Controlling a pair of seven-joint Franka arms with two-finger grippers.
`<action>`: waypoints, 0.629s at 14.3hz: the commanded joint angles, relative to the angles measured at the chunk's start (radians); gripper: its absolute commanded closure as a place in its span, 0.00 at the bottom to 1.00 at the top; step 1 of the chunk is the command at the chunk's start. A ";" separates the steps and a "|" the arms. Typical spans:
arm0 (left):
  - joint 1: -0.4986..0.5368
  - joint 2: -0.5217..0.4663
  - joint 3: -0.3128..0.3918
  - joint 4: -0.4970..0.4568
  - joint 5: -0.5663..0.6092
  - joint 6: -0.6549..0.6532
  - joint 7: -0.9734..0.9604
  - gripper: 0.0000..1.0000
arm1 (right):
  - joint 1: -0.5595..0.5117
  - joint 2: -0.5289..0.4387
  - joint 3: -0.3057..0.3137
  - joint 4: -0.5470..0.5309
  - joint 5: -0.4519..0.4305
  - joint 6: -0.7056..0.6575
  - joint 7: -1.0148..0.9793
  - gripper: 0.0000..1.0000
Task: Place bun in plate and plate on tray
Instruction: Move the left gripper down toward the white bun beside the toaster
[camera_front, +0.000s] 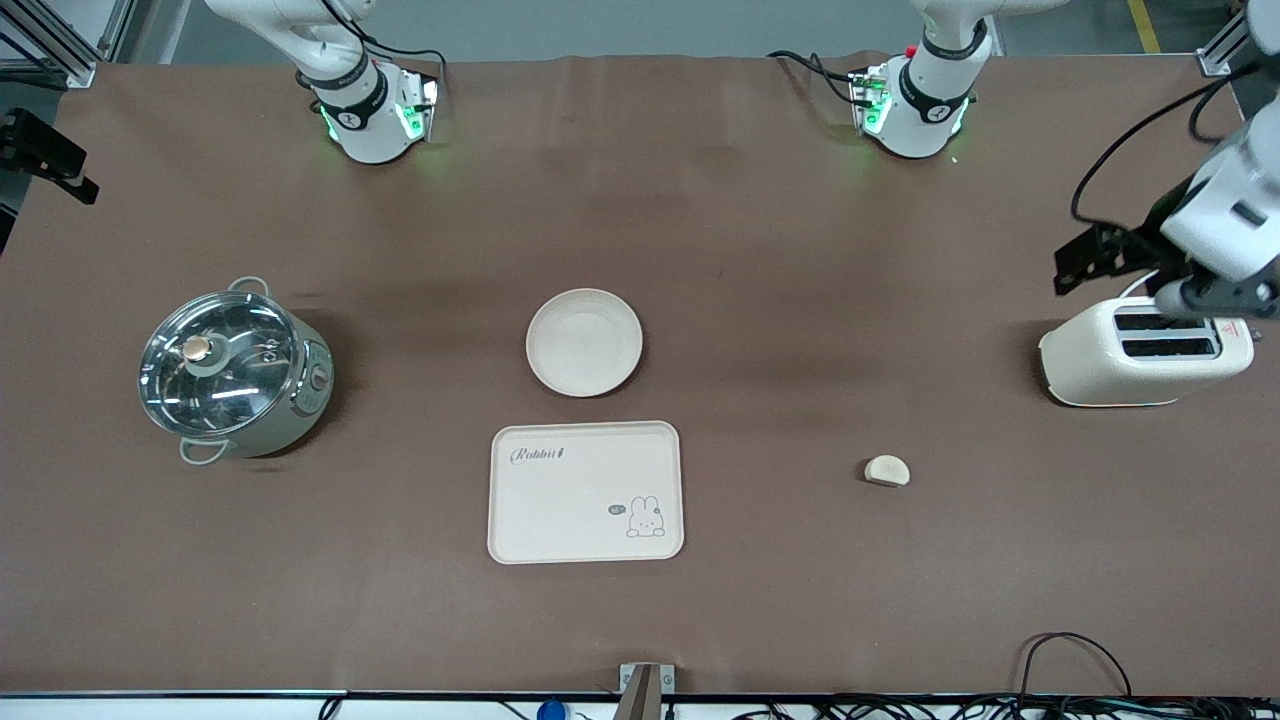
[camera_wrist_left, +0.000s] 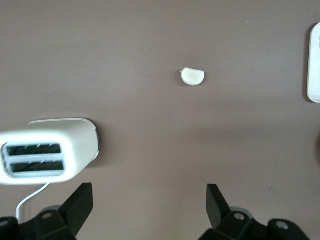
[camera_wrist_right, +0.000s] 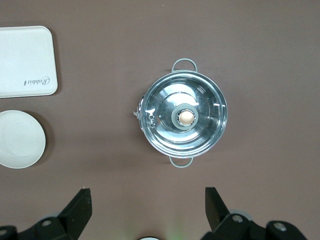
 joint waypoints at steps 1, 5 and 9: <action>-0.006 0.094 -0.007 -0.004 -0.013 0.101 -0.015 0.00 | -0.007 -0.009 0.005 -0.006 0.000 -0.005 -0.002 0.00; -0.015 0.217 -0.018 -0.076 -0.015 0.338 -0.029 0.00 | -0.010 -0.007 0.005 -0.010 0.000 -0.007 -0.002 0.00; -0.064 0.369 -0.018 -0.078 -0.004 0.498 -0.277 0.00 | -0.010 -0.007 0.003 -0.019 0.000 -0.004 -0.005 0.00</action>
